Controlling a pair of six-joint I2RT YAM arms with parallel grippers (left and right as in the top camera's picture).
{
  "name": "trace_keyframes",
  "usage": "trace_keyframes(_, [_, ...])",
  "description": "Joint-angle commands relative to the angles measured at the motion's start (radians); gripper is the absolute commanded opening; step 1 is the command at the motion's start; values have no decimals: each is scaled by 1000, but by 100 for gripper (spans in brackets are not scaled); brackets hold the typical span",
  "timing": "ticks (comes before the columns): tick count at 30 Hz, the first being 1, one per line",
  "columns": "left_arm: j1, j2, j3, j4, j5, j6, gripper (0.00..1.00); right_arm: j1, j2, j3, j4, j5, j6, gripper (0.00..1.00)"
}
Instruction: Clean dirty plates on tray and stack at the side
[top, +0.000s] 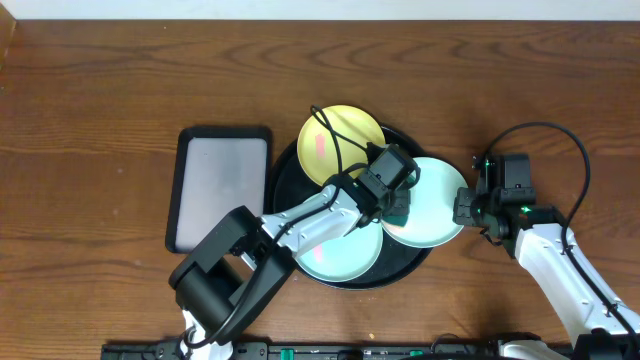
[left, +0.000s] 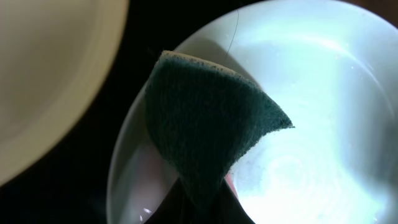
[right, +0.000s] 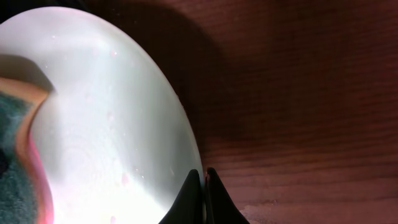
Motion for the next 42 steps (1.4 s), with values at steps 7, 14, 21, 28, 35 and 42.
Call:
trace_keyframes(7, [-50, 41, 11, 35, 9, -9, 8, -2, 5, -6, 0, -22, 11, 1])
trace_keyframes(14, [-46, 32, 12, 150, 173, 11, 7, -2, 5, -6, 0, -22, 11, 1])
trace_keyframes(21, [-24, -99, 31, 169, 190, 89, 7, -2, 5, -6, 0, -22, 11, 1])
trace_keyframes(28, [-23, -173, 31, 67, 36, 165, 7, -2, 5, -6, 0, -22, 11, 1])
trace_keyframes(35, [-23, -135, 29, 18, -100, 183, 8, -2, 5, -6, 0, -22, 11, 1])
trace_keyframes(42, [-20, -77, 29, 26, -117, 183, 7, -2, 5, -6, 0, -22, 11, 1])
